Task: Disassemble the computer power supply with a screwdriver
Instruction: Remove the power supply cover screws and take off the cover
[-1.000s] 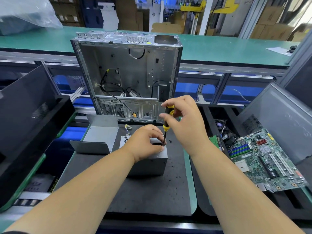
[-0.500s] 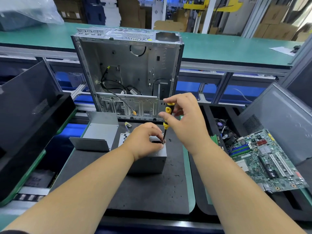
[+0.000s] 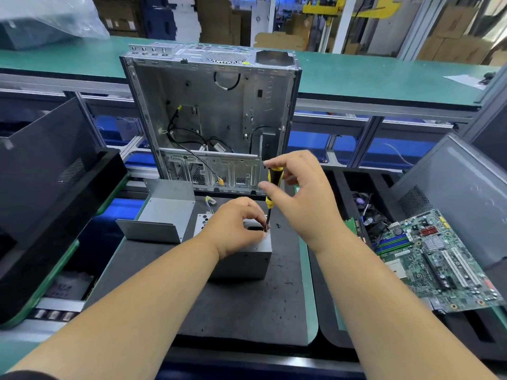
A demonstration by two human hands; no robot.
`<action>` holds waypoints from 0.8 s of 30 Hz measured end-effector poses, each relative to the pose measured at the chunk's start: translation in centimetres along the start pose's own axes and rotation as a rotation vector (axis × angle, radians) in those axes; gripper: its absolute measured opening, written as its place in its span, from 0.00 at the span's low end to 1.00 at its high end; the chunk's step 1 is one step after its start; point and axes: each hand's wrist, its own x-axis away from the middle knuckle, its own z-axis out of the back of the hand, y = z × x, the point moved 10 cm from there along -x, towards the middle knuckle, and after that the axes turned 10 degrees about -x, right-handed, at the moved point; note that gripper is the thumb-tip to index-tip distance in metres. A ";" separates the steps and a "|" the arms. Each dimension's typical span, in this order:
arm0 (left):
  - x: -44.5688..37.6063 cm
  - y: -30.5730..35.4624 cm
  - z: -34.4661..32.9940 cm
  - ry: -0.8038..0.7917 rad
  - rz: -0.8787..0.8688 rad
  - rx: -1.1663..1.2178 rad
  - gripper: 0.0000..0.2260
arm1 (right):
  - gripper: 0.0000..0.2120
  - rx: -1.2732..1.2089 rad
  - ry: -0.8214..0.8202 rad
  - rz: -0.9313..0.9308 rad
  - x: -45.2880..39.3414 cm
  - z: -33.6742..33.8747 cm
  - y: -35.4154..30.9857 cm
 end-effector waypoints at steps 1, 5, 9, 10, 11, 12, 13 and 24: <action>0.0 0.0 0.0 0.003 -0.004 -0.002 0.07 | 0.13 -0.011 0.021 -0.009 -0.1 0.1 0.2; 0.1 0.3 0.2 0.016 -0.014 -0.014 0.06 | 0.12 -0.029 0.070 -0.026 -0.1 0.7 0.5; 0.0 0.3 0.2 0.028 0.020 -0.059 0.04 | 0.15 -0.030 -0.038 -0.064 0.0 0.0 1.0; 0.0 0.4 0.2 0.025 0.016 -0.069 0.04 | 0.15 -0.037 -0.041 -0.073 0.1 -0.1 1.1; -0.1 0.6 0.1 0.023 0.004 -0.081 0.04 | 0.14 -0.042 -0.037 -0.073 0.1 -0.1 1.1; 0.0 0.8 0.1 0.025 -0.012 -0.101 0.04 | 0.13 -0.036 -0.031 -0.067 0.1 -0.1 1.1; 0.0 1.0 0.1 0.032 -0.029 -0.128 0.05 | 0.13 -0.018 -0.029 -0.059 0.2 -0.1 1.0; 0.4 1.8 0.0 0.050 -0.098 -0.247 0.08 | 0.16 -0.065 -0.062 -0.117 0.1 -0.4 1.9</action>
